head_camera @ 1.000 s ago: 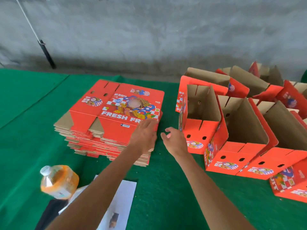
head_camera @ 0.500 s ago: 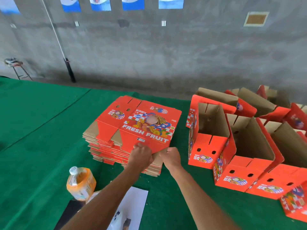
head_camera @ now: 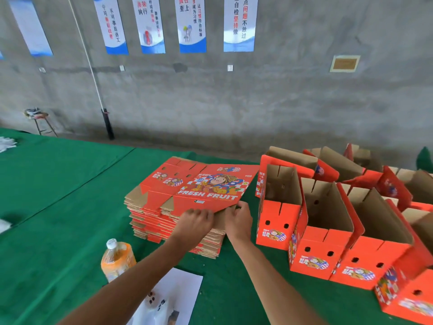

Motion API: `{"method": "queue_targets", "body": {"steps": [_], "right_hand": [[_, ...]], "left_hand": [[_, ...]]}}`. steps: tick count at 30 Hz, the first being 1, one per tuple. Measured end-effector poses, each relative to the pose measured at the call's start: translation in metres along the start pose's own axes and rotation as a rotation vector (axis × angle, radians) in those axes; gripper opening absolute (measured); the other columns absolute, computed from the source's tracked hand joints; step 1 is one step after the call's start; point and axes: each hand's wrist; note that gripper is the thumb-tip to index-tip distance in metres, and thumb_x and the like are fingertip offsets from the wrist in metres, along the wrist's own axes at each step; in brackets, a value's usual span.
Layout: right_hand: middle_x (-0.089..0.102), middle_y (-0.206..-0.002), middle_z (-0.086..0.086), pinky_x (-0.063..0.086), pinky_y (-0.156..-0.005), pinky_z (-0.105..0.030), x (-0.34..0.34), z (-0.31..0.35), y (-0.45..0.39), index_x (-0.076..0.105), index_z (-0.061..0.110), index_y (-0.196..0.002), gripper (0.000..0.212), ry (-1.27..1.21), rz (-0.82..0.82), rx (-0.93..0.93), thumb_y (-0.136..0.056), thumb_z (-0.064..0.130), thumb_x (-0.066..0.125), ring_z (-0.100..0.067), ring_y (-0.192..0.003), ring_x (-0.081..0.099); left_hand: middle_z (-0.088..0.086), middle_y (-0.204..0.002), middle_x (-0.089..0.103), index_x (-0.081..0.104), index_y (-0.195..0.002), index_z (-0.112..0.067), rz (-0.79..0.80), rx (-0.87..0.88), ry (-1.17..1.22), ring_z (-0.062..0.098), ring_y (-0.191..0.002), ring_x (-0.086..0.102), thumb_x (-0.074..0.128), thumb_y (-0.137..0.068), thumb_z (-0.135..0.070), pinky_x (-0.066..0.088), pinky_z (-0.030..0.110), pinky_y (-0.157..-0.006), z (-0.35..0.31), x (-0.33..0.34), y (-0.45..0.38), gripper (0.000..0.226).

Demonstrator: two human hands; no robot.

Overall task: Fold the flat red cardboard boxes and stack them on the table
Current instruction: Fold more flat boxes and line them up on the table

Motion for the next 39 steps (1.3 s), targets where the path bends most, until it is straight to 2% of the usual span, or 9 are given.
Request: {"method": "queue_targets", "body": {"steps": [4,8,12,15,20,26,31,36,39], "right_hand": [[0.066,-0.084,0.009,0.049,-0.062,-0.020,-0.038,0.034,0.007,0.059,0.019,-0.095,0.006,0.131,0.003,-0.164,-0.100,0.018,0.056,-0.018,-0.081,0.065],[0.071,-0.089,-0.005,0.060,-0.069,-0.045,-0.082,0.063,0.017,0.068,0.010,-0.095,0.014,0.113,0.144,-0.176,-0.101,0.016,0.057,-0.024,-0.081,0.070],[0.061,-0.065,0.010,0.035,-0.047,-0.018,-0.123,0.078,0.044,0.073,0.011,-0.093,0.017,0.060,0.208,-0.202,-0.102,0.017,0.059,-0.004,-0.052,0.047],[0.056,-0.053,0.015,0.029,-0.044,-0.014,-0.153,0.085,0.072,0.075,0.012,-0.094,0.017,0.002,0.235,-0.153,-0.101,0.017,0.060,-0.002,-0.046,0.041],[0.062,-0.072,-0.012,0.050,-0.055,-0.036,-0.218,0.094,0.097,0.074,0.003,-0.085,0.016,-0.089,0.215,0.005,-0.093,0.009,0.062,-0.015,-0.065,0.056],[0.073,-0.086,-0.007,0.052,-0.049,-0.019,-0.290,0.100,0.107,0.081,0.011,-0.085,0.014,0.050,0.282,0.078,-0.094,0.012,0.069,-0.011,-0.071,0.069],[0.076,-0.077,0.007,0.051,-0.052,-0.014,-0.357,0.117,0.088,0.083,0.018,-0.090,0.014,0.442,0.515,0.111,-0.096,0.023,0.072,-0.003,-0.065,0.071],[0.079,-0.099,0.008,0.056,-0.079,-0.019,-0.400,0.130,0.072,0.083,0.025,-0.100,0.021,0.892,0.789,0.132,-0.101,0.035,0.065,-0.006,-0.091,0.073],[0.074,-0.114,0.007,0.051,-0.104,-0.036,-0.402,0.119,0.064,0.077,0.029,-0.114,0.023,1.115,0.850,0.191,-0.105,0.037,0.057,-0.014,-0.111,0.067]], "left_hand": [[-0.001,-0.077,0.068,0.069,-0.093,-0.017,-0.324,0.009,0.042,0.019,-0.059,0.064,0.069,-0.091,-0.018,0.052,0.033,-0.052,-0.001,-0.038,0.000,0.002],[-0.001,-0.086,0.072,0.074,-0.098,-0.014,-0.484,0.006,0.144,0.021,-0.066,0.068,0.065,-0.096,-0.022,0.055,0.036,-0.055,-0.012,-0.077,0.008,0.012],[0.000,-0.091,0.075,0.077,-0.101,-0.011,-0.587,0.042,0.199,0.022,-0.073,0.073,0.072,-0.094,-0.026,0.059,0.036,-0.059,-0.034,-0.114,0.026,0.017],[-0.001,-0.097,0.076,0.077,-0.106,-0.012,-0.612,-0.013,0.246,0.021,-0.078,0.074,0.072,-0.095,-0.029,0.060,0.035,-0.060,-0.053,-0.139,0.048,0.021],[-0.006,-0.089,0.075,0.077,-0.096,-0.020,-0.535,-0.151,0.302,0.021,-0.070,0.072,0.058,-0.102,-0.031,0.055,0.033,-0.056,-0.082,-0.172,0.082,0.023],[-0.012,-0.076,0.070,0.073,-0.092,-0.031,-0.284,-0.280,0.520,0.022,-0.059,0.066,0.051,-0.094,-0.043,0.042,0.028,-0.046,-0.107,-0.240,0.055,0.025],[-0.011,-0.086,0.077,0.081,-0.095,-0.026,0.097,-0.220,0.951,0.006,-0.080,0.068,0.067,-0.095,-0.017,0.053,0.028,-0.073,-0.092,-0.250,-0.006,0.017],[-0.003,-0.097,0.069,0.074,-0.107,-0.012,0.202,-0.138,0.944,0.019,-0.095,0.065,0.059,-0.103,-0.016,0.050,0.033,-0.082,-0.123,-0.210,-0.056,0.016],[0.005,-0.111,0.068,0.066,-0.119,-0.012,0.196,-0.103,0.951,0.024,-0.106,0.063,0.051,-0.107,-0.016,0.046,0.034,-0.086,-0.152,-0.188,-0.072,0.019]]}}
Point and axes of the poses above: each hand's wrist, its own y-axis away from the middle knuckle, its own x-axis out of the palm, z = x × y
